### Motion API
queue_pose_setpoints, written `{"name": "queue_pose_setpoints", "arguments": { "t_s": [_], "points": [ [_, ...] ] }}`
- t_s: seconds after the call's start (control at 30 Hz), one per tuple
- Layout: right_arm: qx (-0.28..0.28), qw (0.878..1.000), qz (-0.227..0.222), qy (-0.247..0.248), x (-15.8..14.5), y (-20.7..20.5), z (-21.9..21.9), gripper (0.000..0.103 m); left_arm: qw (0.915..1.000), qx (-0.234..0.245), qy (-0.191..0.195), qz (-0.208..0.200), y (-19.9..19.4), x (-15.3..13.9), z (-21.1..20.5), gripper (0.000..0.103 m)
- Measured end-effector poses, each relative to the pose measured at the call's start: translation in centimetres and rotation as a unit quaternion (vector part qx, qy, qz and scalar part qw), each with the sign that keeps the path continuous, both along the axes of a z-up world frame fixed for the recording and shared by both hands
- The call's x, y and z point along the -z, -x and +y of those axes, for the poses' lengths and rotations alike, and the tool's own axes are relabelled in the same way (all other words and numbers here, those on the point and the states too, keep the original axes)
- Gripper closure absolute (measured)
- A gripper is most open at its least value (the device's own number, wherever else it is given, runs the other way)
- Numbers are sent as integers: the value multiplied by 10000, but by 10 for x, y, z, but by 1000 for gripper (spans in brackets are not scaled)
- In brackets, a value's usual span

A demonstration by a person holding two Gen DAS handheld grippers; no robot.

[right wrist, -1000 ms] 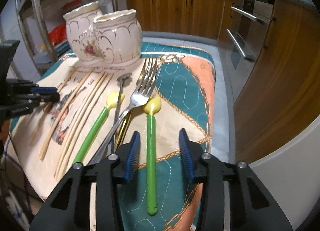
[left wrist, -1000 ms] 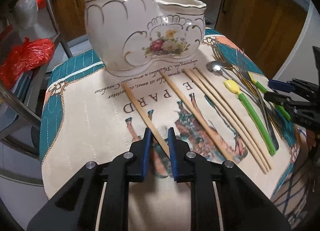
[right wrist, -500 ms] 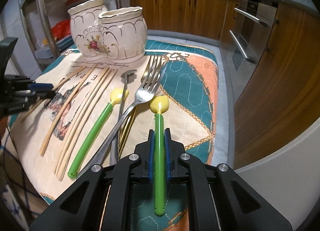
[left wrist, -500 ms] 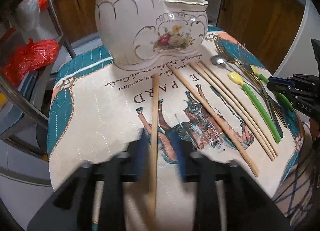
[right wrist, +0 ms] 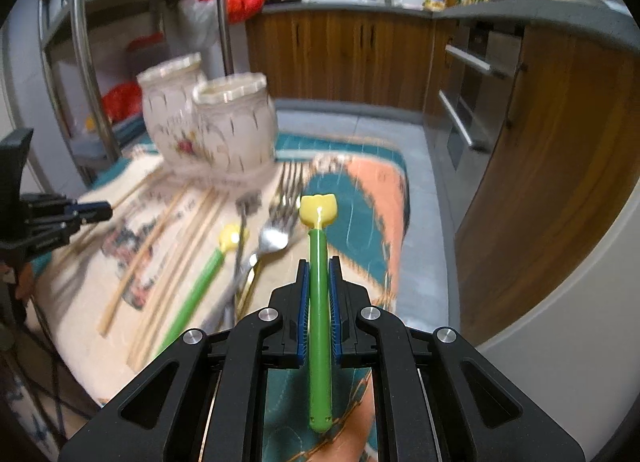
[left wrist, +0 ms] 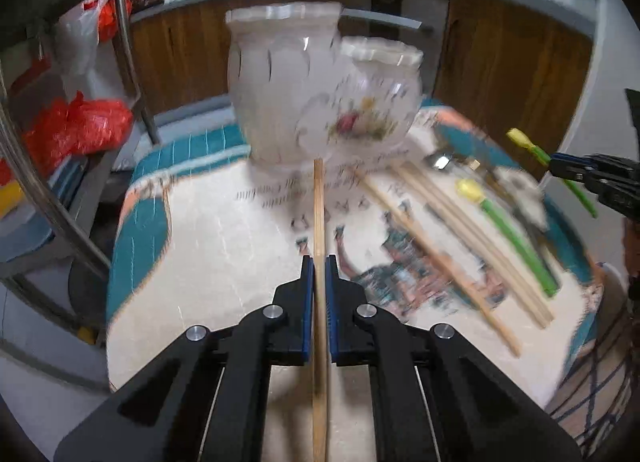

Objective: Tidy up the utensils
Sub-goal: 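Lower spoon into small cup with right tool while left lowers chopstick into tall cup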

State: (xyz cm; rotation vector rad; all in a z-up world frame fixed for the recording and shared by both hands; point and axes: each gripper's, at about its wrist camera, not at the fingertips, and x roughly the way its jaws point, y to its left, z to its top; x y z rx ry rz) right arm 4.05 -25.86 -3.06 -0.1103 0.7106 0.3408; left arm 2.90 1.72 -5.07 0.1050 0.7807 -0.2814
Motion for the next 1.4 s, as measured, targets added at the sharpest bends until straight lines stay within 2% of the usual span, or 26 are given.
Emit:
{"name": "queue_pose_setpoints", "arguments": {
  "t_s": [0.13, 0.3, 0.43, 0.5, 0.63, 0.73, 0.83, 1.1, 1.27, 1.4],
  "points": [
    [-140, 9984, -473, -281, -24, 2, 8, 93, 9983, 154, 140, -547, 10, -30, 5, 97],
    [-294, 9921, -996, -710, -52, -8, 29, 93, 9898, 201, 524, -1313, 8, -81, 13, 97],
    [-374, 9839, -1239, -1233, -74, -35, 49, 93, 9783, 173, 851, -1881, -17, -118, 14, 97],
    [-385, 9782, -1266, -1600, -83, -56, 59, 93, 9741, 157, 1005, -2018, -36, -130, 16, 97],
    [-303, 9696, -1342, -2022, -89, -90, 73, 93, 9651, 103, 1334, -2250, -81, -147, 11, 97],
    [-228, 9652, -1416, -2187, -88, -113, 84, 93, 9632, 32, 1458, -2256, -107, -151, 6, 97],
    [-40, 9609, -1416, -2381, -78, -137, 89, 93, 9614, -130, 1380, -2376, -133, -148, -1, 97],
    [283, 9531, -1042, -2827, -42, -172, 91, 93, 9606, -405, 1200, -2475, -159, -122, -9, 97],
    [367, 9592, -1017, -2611, -35, -172, 97, 93, 9629, -364, 1110, -2431, -158, -111, -8, 97],
    [272, 9679, -1140, -2223, -39, -162, 105, 93, 9633, -333, 1034, -2453, -147, -107, -5, 97]
  ]
}}
